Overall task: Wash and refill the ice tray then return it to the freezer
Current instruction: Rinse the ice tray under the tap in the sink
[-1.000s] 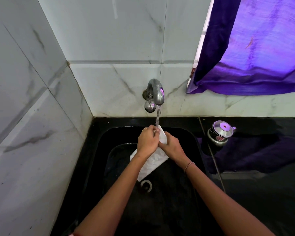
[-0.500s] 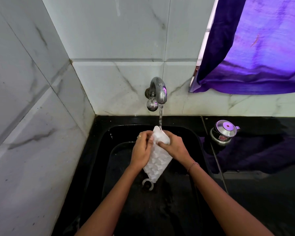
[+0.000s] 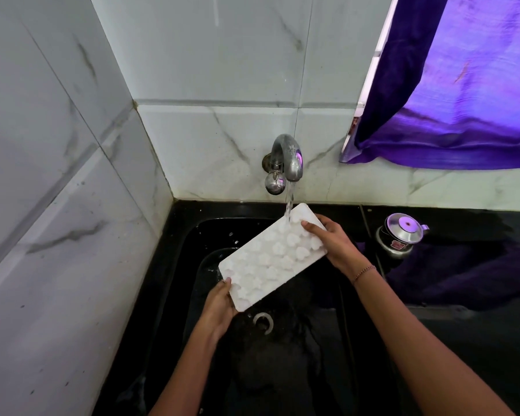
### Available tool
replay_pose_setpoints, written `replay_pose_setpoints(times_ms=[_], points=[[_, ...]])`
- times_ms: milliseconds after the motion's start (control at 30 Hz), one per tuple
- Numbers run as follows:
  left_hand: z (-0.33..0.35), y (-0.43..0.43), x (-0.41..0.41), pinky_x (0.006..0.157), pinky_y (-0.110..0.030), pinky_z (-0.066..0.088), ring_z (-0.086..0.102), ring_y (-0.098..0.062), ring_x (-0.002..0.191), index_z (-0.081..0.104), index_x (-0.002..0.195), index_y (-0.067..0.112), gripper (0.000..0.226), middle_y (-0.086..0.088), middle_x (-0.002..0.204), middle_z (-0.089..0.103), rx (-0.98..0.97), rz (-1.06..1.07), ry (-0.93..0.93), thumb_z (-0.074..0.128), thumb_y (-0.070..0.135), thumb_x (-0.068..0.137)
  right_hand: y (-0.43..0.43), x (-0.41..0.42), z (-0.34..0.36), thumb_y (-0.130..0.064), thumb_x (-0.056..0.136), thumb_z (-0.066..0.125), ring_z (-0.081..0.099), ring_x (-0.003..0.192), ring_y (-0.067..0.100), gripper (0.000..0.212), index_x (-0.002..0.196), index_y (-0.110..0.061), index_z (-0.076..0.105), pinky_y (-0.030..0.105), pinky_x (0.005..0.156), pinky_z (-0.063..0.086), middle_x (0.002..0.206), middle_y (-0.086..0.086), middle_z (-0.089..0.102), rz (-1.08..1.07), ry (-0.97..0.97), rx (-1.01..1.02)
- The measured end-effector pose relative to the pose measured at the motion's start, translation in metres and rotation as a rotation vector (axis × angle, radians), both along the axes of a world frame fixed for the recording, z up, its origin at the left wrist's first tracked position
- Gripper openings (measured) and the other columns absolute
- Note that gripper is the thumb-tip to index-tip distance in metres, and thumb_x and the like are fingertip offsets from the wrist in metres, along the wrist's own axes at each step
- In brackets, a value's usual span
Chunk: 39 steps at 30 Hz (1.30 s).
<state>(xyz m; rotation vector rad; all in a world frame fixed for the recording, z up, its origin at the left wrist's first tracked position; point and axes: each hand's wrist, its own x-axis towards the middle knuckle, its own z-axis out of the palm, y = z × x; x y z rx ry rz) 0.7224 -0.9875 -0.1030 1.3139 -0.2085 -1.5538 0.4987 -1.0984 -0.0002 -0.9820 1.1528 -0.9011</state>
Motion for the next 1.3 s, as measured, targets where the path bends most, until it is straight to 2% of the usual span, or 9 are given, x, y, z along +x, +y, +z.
replay_pose_setpoints(times_ms=[100, 267, 433, 567, 667, 733, 833, 1000, 1300], points=[[0.005, 0.002, 0.002, 0.063, -0.036, 0.054, 0.065, -0.022, 0.091, 0.055, 0.113, 0.017, 0.025, -0.006, 0.107, 0.065, -0.047, 0.036, -0.018, 0.036, 0.009, 0.100, -0.005, 0.002, -0.002, -0.024, 0.087, 0.066, 0.067, 0.096, 0.022, 0.043, 0.126, -0.009, 0.058, 0.033, 0.085, 0.054, 0.112, 0.010, 0.069, 0.021, 0.168, -0.079], [0.010, 0.003, -0.011, 0.064, -0.037, 0.052, 0.064, -0.021, 0.088, 0.051, 0.118, 0.019, 0.029, -0.002, 0.104, 0.064, -0.076, 0.139, -0.042, 0.037, 0.004, 0.098, -0.003, 0.026, -0.007, -0.030, 0.101, 0.034, 0.027, 0.140, 0.028, 0.055, 0.147, -0.002, 0.023, 0.038, 0.117, 0.018, 0.151, 0.017, 0.031, 0.108, 1.153, -0.571], [0.010, 0.002, -0.013, 0.071, -0.040, 0.052, 0.063, -0.023, 0.091, 0.052, 0.118, 0.014, 0.026, -0.005, 0.105, 0.064, -0.109, 0.230, -0.011, 0.038, 0.003, 0.098, 0.016, 0.047, -0.017, -0.056, 0.096, 0.018, -0.005, 0.147, 0.027, 0.077, 0.147, -0.005, -0.009, 0.050, 0.113, -0.014, 0.158, 0.015, -0.008, 0.158, 1.507, -0.744], [0.012, 0.006, -0.015, 0.062, -0.036, 0.055, 0.063, -0.021, 0.087, 0.051, 0.118, 0.015, 0.026, -0.006, 0.105, 0.064, -0.109, 0.255, 0.005, 0.039, 0.004, 0.098, 0.031, 0.057, -0.026, -0.059, 0.092, 0.004, -0.022, 0.143, 0.032, 0.078, 0.144, -0.006, -0.020, 0.054, 0.111, -0.020, 0.154, 0.019, -0.023, 0.275, 1.617, -0.763], [0.016, 0.002, -0.028, 0.053, -0.029, 0.057, 0.067, -0.019, 0.078, 0.051, 0.120, 0.011, 0.027, -0.010, 0.106, 0.063, -0.125, 0.245, 0.046, 0.040, 0.003, 0.097, 0.057, 0.074, -0.037, -0.057, 0.094, 0.007, -0.029, 0.139, 0.033, 0.077, 0.146, -0.005, -0.019, 0.047, 0.113, -0.020, 0.152, 0.019, -0.028, 0.457, 1.510, -0.779], [0.020, -0.002, -0.035, 0.055, -0.025, 0.056, 0.070, -0.014, 0.071, 0.052, 0.121, 0.008, 0.027, -0.010, 0.103, 0.065, -0.139, 0.242, 0.049, 0.042, 0.004, 0.097, 0.079, 0.087, -0.047, -0.050, 0.097, 0.012, -0.019, 0.143, 0.034, 0.071, 0.149, -0.004, -0.004, 0.049, 0.116, -0.012, 0.156, 0.020, -0.014, 0.562, 1.485, -0.885], [0.022, -0.004, -0.035, 0.073, -0.031, 0.056, 0.069, -0.021, 0.092, 0.058, 0.120, 0.009, 0.026, -0.010, 0.107, 0.069, -0.180, 0.197, 0.020, 0.047, 0.009, 0.096, 0.100, 0.089, -0.056, -0.042, 0.096, 0.023, 0.015, 0.145, 0.026, 0.062, 0.146, -0.007, 0.030, 0.049, 0.118, 0.011, 0.155, 0.014, 0.022, 0.624, 1.545, -1.072], [0.025, -0.006, -0.025, 0.076, -0.038, 0.053, 0.063, -0.025, 0.088, 0.049, 0.127, 0.002, 0.031, -0.018, 0.113, 0.061, -0.152, 0.263, 0.017, 0.040, 0.003, 0.098, 0.087, 0.054, -0.056, -0.048, 0.097, 0.030, 0.018, 0.145, 0.020, 0.061, 0.149, -0.015, 0.025, 0.046, 0.117, 0.014, 0.157, 0.006, 0.020, 0.744, 1.567, -1.246], [0.014, 0.002, -0.004, 0.074, -0.041, 0.050, 0.061, -0.023, 0.084, 0.049, 0.124, 0.010, 0.028, -0.004, 0.097, 0.063, -0.058, 0.301, -0.039, 0.036, 0.004, 0.099, 0.025, -0.022, -0.022, -0.053, 0.096, 0.010, 0.006, 0.147, 0.018, 0.066, 0.150, -0.015, 0.009, 0.043, 0.119, -0.001, 0.159, 0.002, 0.007, 0.468, 1.554, -0.889]])
